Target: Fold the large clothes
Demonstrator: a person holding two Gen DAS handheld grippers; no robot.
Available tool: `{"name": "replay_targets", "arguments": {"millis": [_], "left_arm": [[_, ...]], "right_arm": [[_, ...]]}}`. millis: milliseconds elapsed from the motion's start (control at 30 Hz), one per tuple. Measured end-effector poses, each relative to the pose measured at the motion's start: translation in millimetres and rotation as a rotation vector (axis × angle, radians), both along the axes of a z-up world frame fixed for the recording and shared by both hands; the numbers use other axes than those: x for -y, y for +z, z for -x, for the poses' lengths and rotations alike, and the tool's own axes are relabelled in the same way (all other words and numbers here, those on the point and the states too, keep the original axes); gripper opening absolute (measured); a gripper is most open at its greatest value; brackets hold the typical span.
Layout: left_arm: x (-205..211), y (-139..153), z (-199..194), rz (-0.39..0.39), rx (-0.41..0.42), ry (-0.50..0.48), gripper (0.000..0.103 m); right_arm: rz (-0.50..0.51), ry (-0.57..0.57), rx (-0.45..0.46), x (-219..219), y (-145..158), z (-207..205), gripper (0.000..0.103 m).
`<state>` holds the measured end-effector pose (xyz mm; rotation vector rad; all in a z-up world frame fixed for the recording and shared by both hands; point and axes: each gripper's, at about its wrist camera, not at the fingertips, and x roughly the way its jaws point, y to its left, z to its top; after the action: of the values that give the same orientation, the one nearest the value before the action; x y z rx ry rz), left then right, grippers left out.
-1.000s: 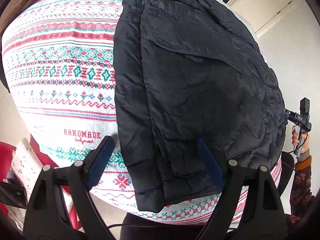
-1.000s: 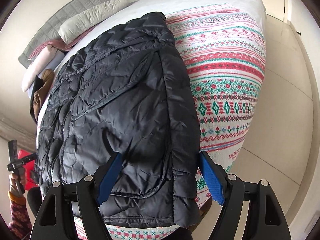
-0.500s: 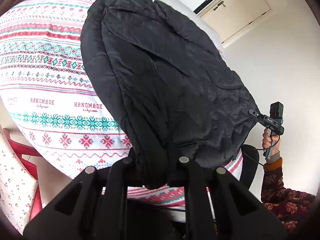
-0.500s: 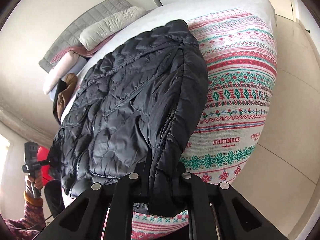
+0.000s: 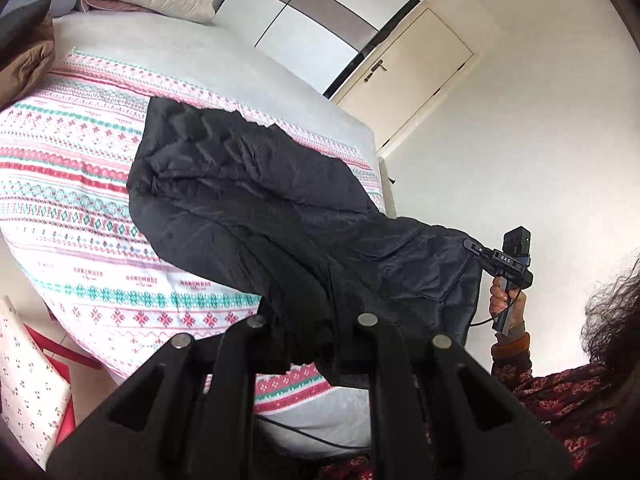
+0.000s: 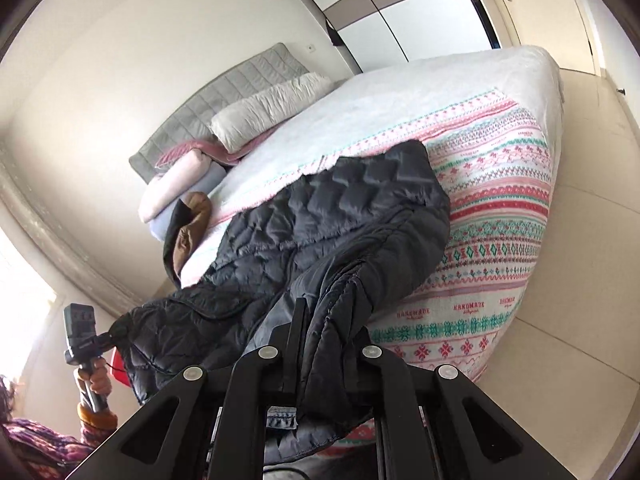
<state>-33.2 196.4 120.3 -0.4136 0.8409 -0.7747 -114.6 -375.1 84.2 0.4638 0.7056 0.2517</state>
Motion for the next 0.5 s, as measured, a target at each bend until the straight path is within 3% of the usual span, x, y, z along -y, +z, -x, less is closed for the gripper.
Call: {"name": "replay_targets", "arguments": {"millis": [233,400,500], "left_arm": [[-2.0,41.3,-102.6,0.057,0.076,0.142,0.017],[26.2,39.7,-198.4,-0.018,0.085,0.208,0.019],[36.7,20.4,-253.1,-0.064,0.062,0.254,0.021]], "right_arm": [[-0.049,-0.069,0.086,26.5,41.8,-85.8,0.01],[-0.057,-0.101,0.073,36.0,45.5,-184.0,0.011],[-0.028,-0.136,0.046,42.8,31.4,-243.0,0.011]]}}
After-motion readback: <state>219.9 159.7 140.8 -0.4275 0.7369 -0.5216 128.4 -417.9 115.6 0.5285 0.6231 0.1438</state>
